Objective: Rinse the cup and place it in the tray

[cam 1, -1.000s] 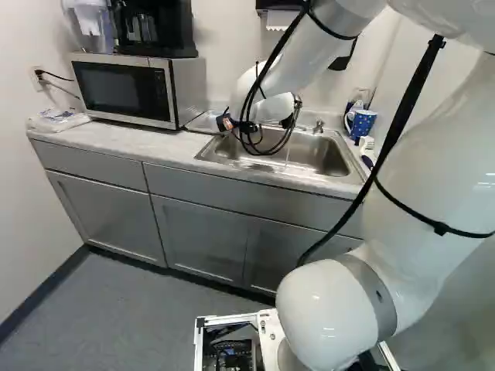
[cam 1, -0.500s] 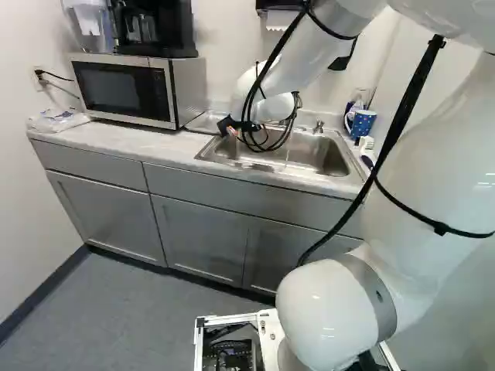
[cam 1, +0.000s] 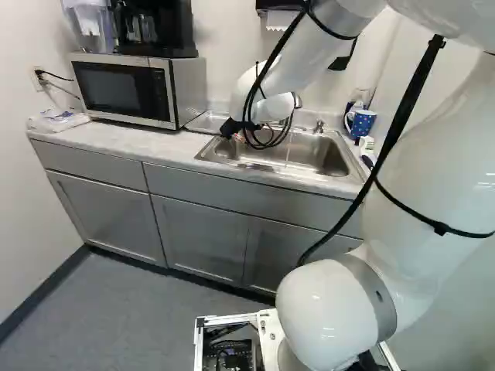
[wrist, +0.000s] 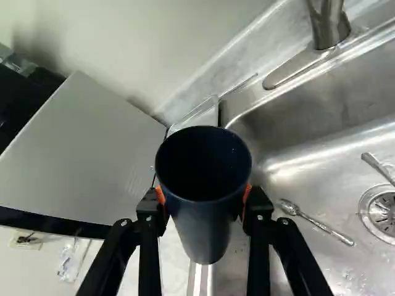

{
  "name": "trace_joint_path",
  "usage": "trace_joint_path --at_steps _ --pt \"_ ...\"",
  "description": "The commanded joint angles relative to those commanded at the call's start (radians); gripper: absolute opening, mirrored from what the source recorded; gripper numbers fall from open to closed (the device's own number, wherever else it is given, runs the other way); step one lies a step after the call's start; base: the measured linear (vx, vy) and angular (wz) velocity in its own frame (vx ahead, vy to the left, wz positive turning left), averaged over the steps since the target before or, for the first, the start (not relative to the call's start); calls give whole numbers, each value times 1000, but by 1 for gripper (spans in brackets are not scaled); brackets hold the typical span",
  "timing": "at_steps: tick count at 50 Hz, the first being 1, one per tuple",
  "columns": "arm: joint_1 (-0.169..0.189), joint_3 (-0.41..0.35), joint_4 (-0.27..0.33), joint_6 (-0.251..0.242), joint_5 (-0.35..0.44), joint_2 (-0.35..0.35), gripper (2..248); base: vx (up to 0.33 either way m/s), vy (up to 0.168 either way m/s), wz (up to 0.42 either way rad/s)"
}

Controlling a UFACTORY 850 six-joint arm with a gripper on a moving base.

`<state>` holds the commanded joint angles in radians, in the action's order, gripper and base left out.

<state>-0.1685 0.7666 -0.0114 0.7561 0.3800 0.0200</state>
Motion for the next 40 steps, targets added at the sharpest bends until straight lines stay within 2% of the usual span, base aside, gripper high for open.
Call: trace_joint_path --at_steps 40 --pt "0 0 0 -421 0 0 125 0 0 0"
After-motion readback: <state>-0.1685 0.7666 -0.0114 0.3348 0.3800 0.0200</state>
